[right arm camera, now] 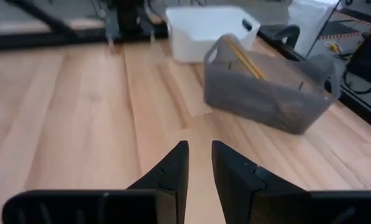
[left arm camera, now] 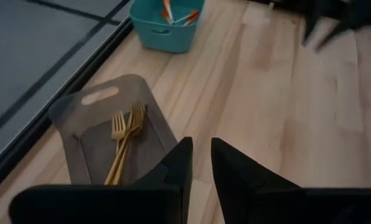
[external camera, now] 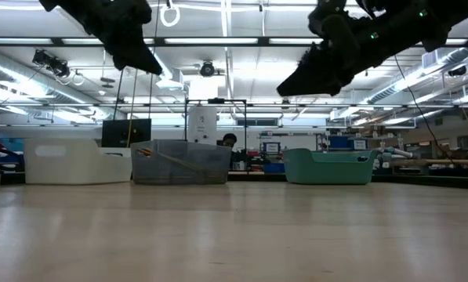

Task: Sort silverware by color (type)
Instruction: Return to Home Position

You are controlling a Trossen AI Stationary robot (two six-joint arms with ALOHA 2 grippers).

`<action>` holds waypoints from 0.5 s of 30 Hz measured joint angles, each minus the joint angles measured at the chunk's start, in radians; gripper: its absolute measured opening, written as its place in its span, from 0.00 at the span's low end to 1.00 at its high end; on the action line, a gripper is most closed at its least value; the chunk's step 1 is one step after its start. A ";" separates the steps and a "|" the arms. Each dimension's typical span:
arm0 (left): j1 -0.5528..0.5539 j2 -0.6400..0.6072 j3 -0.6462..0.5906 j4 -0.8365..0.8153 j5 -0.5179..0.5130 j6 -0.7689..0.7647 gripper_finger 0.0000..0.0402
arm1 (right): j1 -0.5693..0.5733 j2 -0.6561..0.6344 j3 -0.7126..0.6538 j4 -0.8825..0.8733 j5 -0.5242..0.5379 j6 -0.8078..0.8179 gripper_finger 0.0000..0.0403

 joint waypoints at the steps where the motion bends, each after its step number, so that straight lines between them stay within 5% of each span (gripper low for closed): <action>1: -0.014 0.000 0.000 0.002 -0.009 0.005 0.16 | -0.012 -0.025 -0.023 0.024 -0.016 0.003 0.20; 15: -0.079 -0.070 -0.141 0.264 -0.022 0.044 0.06 | -0.180 -0.340 -0.190 0.031 -0.154 0.006 0.19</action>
